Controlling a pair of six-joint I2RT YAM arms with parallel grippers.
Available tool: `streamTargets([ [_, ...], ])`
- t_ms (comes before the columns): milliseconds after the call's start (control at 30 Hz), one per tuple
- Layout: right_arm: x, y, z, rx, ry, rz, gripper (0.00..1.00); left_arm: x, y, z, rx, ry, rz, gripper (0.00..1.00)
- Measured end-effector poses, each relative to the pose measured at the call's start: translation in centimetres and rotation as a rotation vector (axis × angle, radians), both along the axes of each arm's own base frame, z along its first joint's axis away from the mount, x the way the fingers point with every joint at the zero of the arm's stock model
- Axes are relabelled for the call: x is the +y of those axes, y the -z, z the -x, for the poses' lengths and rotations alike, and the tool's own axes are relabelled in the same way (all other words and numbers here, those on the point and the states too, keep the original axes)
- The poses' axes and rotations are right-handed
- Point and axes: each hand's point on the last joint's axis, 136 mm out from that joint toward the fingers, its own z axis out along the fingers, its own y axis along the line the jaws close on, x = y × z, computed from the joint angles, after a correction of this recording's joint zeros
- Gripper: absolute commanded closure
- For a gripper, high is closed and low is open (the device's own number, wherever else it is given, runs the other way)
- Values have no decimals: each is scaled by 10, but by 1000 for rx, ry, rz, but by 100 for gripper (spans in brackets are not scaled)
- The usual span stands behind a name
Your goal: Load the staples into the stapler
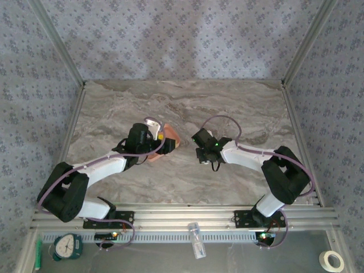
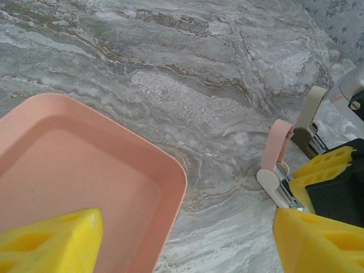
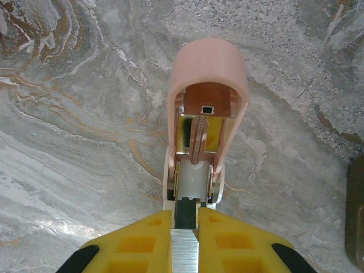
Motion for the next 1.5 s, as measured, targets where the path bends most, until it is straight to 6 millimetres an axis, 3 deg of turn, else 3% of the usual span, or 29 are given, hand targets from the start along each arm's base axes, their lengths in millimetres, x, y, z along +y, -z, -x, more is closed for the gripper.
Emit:
streamTargets([
  [800,1,1,-7,-42,26,-22,84,0,0,0,-1,0,-1,22],
  [1500,-2,5,0,-45,19,-25,84,0,0,-1,-4,-2,-3,22],
])
